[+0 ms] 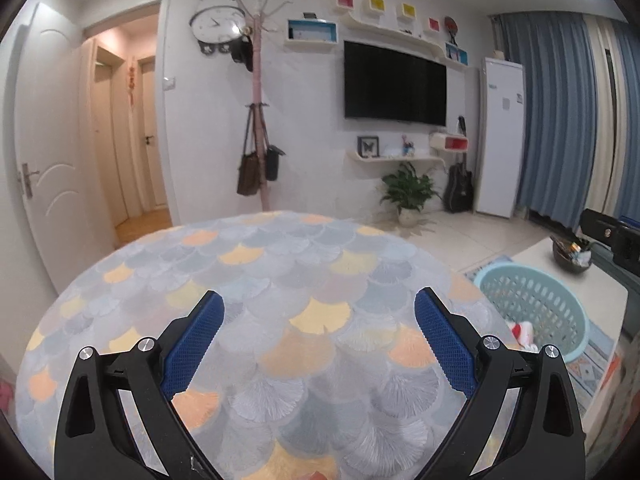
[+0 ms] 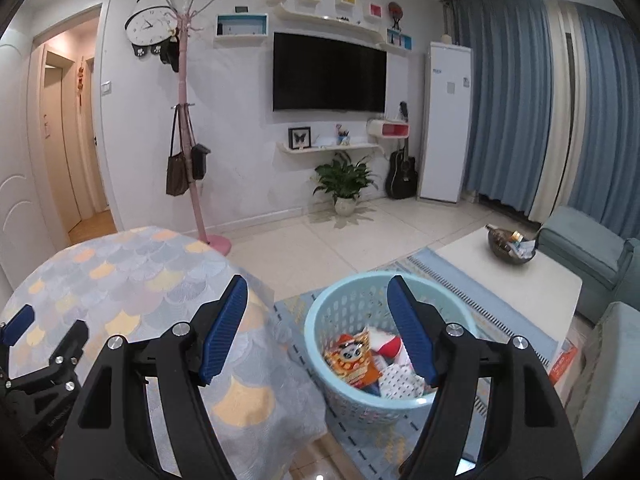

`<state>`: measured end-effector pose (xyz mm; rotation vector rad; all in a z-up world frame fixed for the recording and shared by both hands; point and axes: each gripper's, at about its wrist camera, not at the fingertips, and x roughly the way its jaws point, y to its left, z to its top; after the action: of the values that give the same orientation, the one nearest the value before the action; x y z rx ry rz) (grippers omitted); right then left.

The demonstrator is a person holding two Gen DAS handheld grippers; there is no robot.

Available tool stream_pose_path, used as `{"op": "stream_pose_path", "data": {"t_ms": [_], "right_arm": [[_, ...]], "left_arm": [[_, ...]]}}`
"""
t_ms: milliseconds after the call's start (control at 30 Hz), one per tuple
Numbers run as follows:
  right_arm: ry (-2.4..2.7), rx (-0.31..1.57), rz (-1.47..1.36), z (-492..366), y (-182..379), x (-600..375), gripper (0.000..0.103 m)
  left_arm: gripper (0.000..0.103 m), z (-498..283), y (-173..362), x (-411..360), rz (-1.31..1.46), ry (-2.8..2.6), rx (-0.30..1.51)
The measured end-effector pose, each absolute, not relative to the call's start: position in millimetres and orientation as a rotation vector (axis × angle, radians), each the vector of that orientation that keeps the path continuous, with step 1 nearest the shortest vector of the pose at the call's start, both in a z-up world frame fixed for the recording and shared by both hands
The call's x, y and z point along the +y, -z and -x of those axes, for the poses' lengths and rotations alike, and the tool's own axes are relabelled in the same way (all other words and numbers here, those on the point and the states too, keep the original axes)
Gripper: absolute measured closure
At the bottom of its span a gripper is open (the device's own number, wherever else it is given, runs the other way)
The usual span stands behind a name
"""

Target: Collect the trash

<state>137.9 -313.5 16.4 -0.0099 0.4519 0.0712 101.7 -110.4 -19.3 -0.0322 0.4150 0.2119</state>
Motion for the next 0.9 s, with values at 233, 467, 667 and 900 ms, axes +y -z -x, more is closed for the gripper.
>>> {"op": "stream_pose_path", "data": {"t_ms": [233, 467, 667, 900], "right_arm": [[-0.063, 0.452, -0.001, -137, -11, -312, 0.034], [-0.067, 0.466, -0.003, -140, -6, -312, 0.034], [-0.072, 0.47, -0.008, -141, -4, -315, 0.034], [-0.089, 0.47, -0.014, -142, -4, -314, 0.034]], "left_arm": [[0.008, -96, 23, -97, 0.1, -0.205, 0.415], [0.008, -97, 24, -94, 0.118, -0.205, 0.422], [0.008, -98, 25, -92, 0.13, -0.209, 0.429], [0.008, -97, 26, -92, 0.126, -0.208, 0.427]]}}
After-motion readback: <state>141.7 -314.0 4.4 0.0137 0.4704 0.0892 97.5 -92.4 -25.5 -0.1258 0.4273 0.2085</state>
